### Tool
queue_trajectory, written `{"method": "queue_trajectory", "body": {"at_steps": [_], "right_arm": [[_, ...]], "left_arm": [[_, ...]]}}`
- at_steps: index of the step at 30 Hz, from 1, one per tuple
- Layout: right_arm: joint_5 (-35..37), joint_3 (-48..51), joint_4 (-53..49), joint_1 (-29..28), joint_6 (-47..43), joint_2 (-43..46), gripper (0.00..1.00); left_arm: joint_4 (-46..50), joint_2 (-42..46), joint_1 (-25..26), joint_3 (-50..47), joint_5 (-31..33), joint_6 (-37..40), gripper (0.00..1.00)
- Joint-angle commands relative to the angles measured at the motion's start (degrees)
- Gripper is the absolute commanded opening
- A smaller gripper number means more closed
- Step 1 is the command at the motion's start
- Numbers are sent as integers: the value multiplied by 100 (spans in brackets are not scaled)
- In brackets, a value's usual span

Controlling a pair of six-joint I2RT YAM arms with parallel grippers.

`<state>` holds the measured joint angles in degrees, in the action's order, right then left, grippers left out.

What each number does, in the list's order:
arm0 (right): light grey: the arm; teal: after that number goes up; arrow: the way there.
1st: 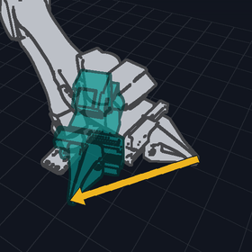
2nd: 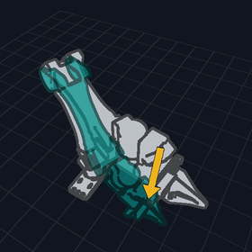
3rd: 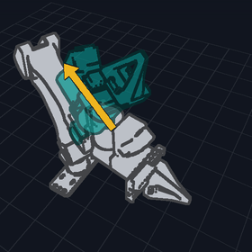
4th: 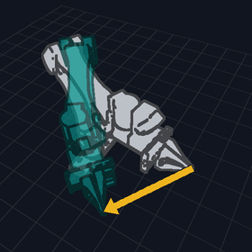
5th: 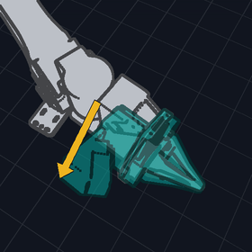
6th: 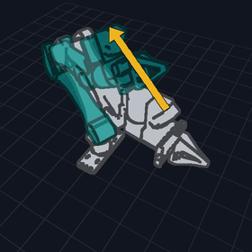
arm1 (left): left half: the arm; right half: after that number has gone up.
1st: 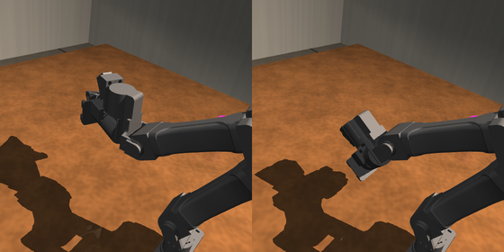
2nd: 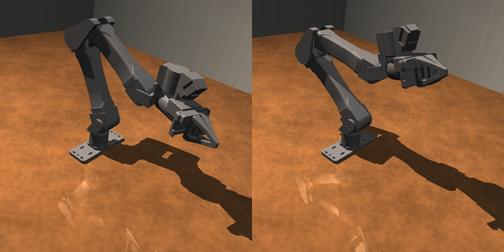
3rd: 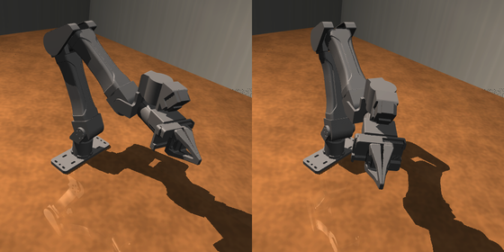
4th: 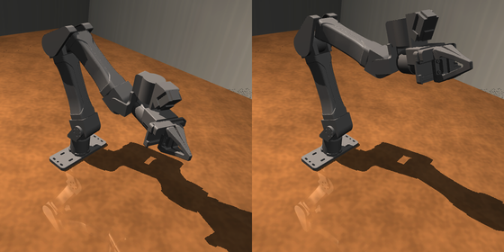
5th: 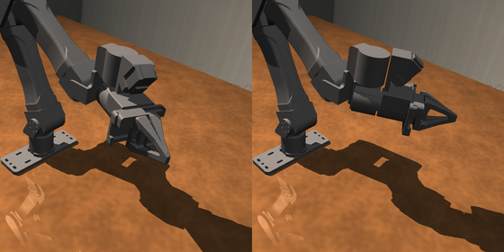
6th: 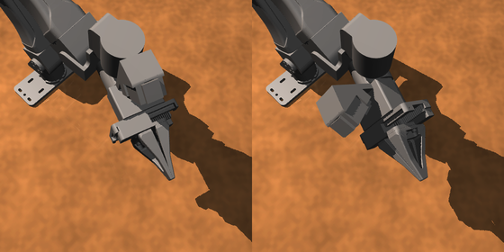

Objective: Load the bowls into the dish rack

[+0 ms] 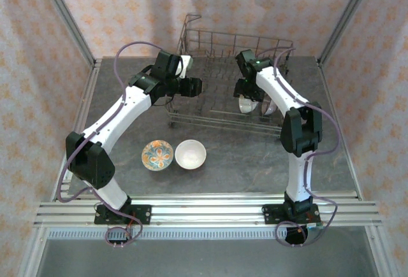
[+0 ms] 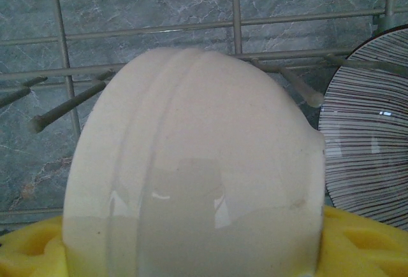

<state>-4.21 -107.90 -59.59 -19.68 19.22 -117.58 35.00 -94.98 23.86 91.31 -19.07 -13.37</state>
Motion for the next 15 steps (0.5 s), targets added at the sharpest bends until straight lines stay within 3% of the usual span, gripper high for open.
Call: {"method": "queue_trajectory", "body": {"at_steps": [1, 7, 15], "right_arm": [[31, 177, 158, 114, 38, 14, 61], [219, 184, 141, 129, -75, 103, 70], [504, 91, -21, 193, -224, 364, 76]], "left_arm": [[182, 120, -57, -177, -46, 1, 64], [191, 161, -52, -192, -18, -8, 64], [201, 165, -57, -175, -9, -34, 64]]}}
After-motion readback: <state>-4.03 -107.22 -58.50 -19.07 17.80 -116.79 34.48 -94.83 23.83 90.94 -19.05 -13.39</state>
